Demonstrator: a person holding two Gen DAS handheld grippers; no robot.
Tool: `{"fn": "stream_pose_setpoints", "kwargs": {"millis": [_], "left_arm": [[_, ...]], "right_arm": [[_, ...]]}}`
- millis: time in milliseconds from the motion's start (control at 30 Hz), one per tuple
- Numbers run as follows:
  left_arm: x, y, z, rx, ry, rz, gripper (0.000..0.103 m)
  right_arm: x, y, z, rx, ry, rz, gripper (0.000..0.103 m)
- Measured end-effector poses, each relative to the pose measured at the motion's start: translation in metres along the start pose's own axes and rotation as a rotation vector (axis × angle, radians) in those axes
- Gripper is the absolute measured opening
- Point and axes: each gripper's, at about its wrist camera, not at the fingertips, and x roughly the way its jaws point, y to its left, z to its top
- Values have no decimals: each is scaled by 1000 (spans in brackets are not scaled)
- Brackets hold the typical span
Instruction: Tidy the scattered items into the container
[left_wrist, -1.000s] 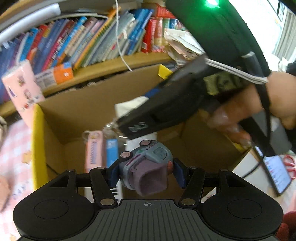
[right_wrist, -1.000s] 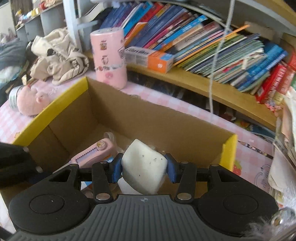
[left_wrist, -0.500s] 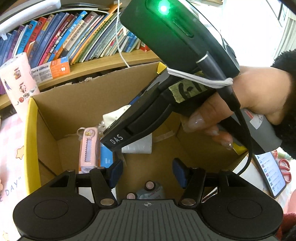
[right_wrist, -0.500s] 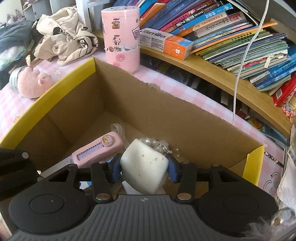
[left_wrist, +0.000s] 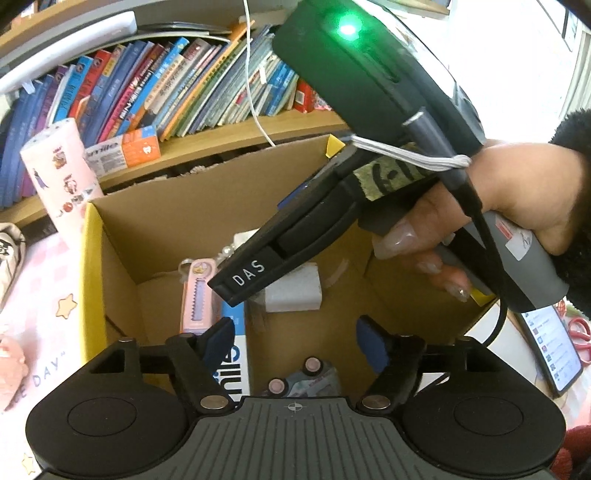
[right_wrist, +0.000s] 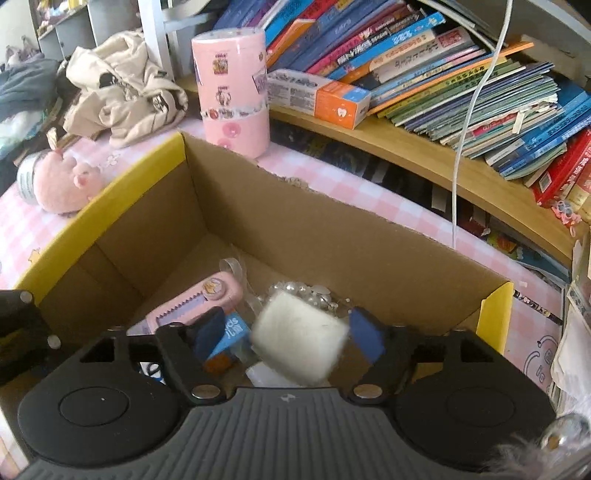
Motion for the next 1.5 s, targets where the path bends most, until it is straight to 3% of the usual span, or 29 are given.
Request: {"fn": "stream_pose_setpoints", "kwargs": {"millis": [533,1067,1500], "left_arm": [[-51,-9,-13,29,-116,83,83],[-119,14,-56,-175,-347,174,93],[-123,17,-96,-283,-304,228,94]], "right_arm": [[-60,15,-17,51,-149,-14,83],[-139,35,-75,111,-378,-141,87],[-164,73,-144,127,-373,-204,88]]}}
